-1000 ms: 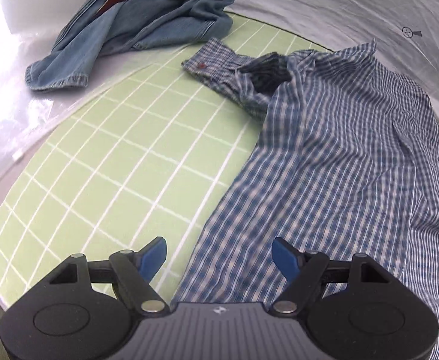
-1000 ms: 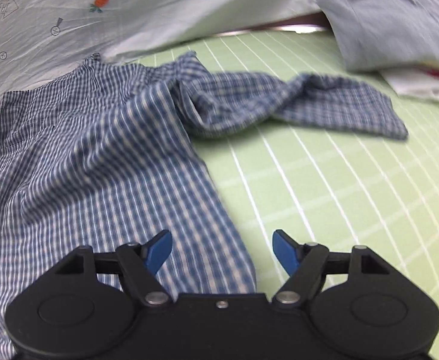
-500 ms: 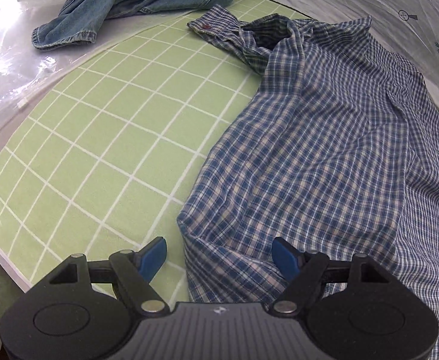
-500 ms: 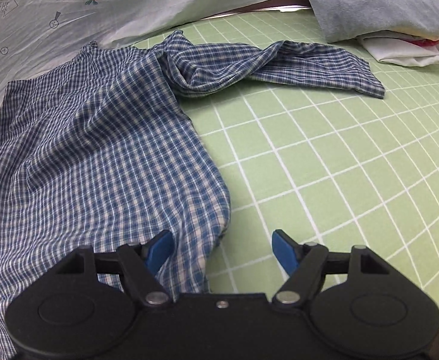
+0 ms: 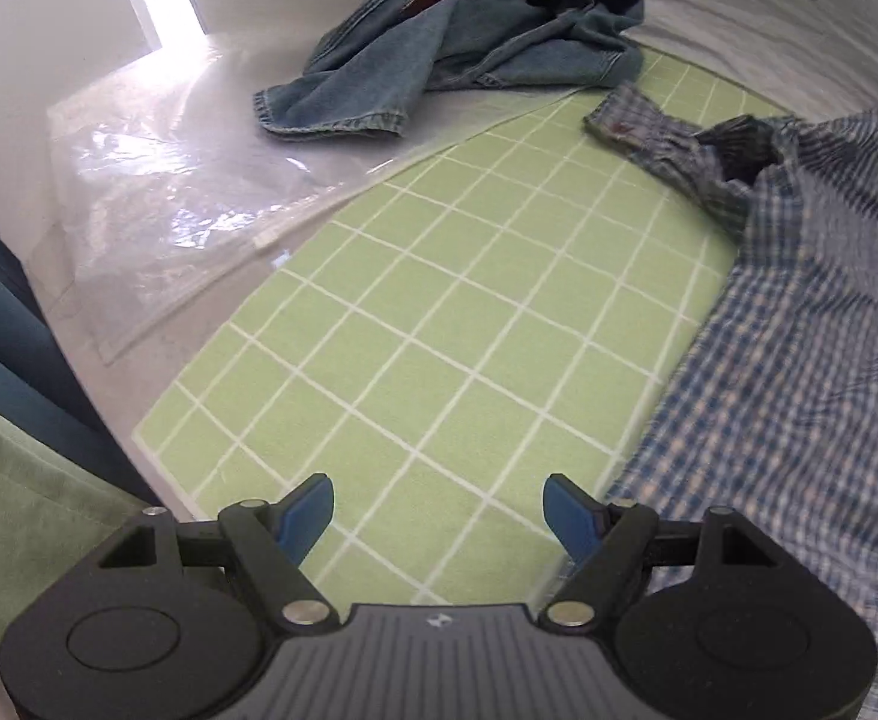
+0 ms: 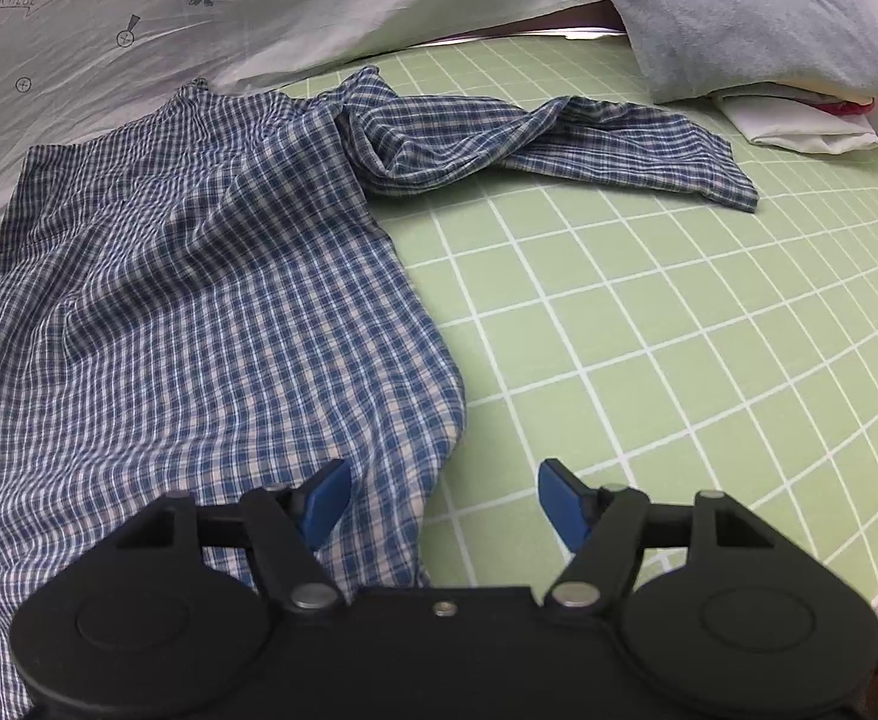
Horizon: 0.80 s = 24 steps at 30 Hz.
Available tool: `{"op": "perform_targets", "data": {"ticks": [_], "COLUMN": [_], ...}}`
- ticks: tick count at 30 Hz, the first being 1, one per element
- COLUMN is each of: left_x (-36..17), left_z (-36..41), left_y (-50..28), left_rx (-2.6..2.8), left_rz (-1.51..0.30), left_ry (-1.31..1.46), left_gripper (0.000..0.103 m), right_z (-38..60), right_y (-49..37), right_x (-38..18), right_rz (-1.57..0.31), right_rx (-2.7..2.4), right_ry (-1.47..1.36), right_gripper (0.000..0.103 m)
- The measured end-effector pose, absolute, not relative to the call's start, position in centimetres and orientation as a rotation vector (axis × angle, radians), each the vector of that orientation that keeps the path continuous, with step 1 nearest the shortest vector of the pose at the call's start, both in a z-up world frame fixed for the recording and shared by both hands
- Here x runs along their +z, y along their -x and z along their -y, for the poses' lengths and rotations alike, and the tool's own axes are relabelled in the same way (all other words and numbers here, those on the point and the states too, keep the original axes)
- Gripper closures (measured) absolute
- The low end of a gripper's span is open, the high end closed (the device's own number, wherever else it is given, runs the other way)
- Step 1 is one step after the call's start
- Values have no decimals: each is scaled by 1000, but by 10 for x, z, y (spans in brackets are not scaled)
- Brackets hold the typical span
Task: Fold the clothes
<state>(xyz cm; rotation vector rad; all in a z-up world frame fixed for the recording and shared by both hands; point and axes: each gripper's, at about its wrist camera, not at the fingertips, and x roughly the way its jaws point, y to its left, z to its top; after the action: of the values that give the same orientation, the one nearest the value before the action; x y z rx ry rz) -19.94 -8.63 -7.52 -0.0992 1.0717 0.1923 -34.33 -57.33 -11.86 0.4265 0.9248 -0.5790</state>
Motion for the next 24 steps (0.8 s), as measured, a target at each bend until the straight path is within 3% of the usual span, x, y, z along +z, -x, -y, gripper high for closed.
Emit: {"op": "perform_targets", "data": {"ticks": [10, 24], "left_x": [-100, -90], "left_z": [159, 75], "left_y": [196, 180], "left_rx": [-14, 265], "left_rz": [-1139, -1090], "left_ry": [-125, 2], "left_gripper": [25, 24], "right_z": [571, 570], "right_y": [347, 360], "right_x": [-117, -110], "right_rz": [-910, -863], "right_rx": [-593, -661], "right_ry": [-459, -480], "right_gripper": [33, 37]}}
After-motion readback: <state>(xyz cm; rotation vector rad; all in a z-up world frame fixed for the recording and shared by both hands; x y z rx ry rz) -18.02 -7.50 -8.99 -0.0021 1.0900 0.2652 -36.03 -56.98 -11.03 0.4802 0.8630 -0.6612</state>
